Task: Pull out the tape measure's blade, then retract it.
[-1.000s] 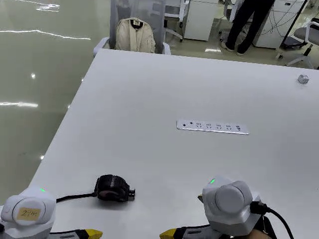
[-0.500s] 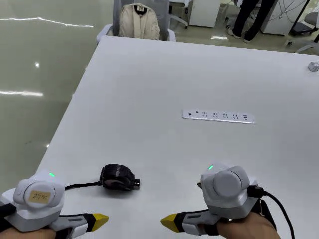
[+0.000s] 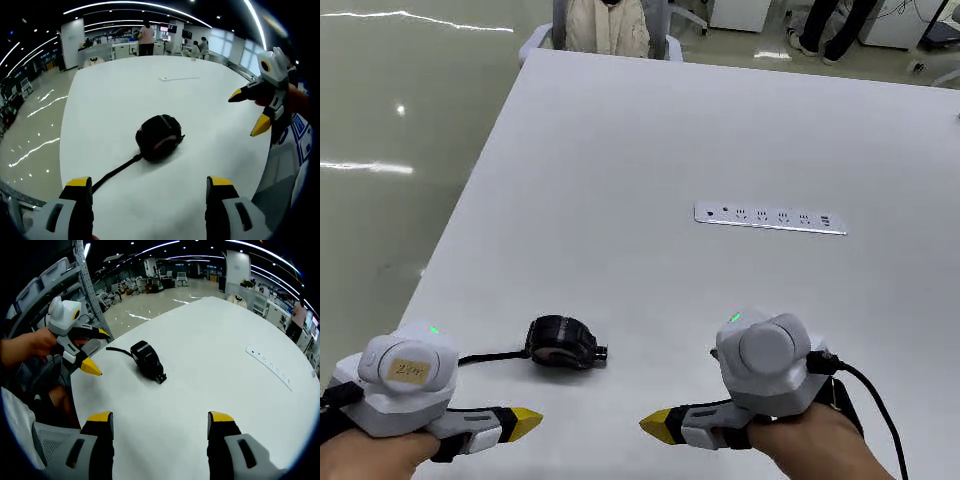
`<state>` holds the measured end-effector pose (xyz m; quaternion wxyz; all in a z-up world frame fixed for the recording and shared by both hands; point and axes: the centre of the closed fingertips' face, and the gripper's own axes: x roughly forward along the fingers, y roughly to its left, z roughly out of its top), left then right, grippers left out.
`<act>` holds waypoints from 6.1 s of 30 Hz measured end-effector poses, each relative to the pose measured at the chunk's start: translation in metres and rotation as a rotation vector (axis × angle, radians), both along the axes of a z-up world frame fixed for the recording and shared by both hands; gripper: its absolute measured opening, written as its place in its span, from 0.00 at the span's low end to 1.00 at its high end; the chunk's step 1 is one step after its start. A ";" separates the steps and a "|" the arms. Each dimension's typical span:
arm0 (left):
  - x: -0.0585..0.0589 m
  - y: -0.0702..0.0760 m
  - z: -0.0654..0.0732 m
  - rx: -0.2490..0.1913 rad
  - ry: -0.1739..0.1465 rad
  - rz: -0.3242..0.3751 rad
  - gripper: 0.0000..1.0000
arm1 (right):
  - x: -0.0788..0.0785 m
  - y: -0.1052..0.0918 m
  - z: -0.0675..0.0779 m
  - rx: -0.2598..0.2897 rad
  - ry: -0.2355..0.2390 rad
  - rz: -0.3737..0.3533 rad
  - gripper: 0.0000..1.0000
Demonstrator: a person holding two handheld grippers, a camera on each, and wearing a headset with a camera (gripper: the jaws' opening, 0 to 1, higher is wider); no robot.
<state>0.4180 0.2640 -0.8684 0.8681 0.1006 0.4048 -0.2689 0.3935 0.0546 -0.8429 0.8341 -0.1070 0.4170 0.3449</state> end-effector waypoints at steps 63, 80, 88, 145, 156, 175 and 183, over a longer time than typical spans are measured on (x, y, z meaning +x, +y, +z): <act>0.042 -0.036 -0.018 0.181 -0.037 -0.550 0.73 | 0.055 0.040 -0.053 -0.091 -0.123 0.437 0.59; 0.047 -0.052 -0.020 0.205 -0.046 -0.672 0.67 | 0.060 0.053 -0.062 -0.075 -0.144 0.523 0.46; 0.052 -0.060 -0.027 0.237 -0.044 -0.762 0.64 | 0.064 0.067 -0.074 -0.063 -0.163 0.597 0.41; 0.059 -0.091 -0.035 0.280 -0.089 -0.923 0.35 | 0.073 0.093 -0.097 -0.039 -0.172 0.695 0.16; 0.058 -0.091 -0.036 0.284 -0.071 -0.953 0.34 | 0.072 0.093 -0.097 -0.027 -0.182 0.722 0.15; 0.057 -0.092 -0.036 0.302 -0.065 -0.990 0.32 | 0.071 0.091 -0.097 -0.029 -0.195 0.758 0.12; 0.057 -0.092 -0.036 0.303 -0.060 -0.990 0.32 | 0.071 0.090 -0.097 -0.024 -0.191 0.753 0.12</act>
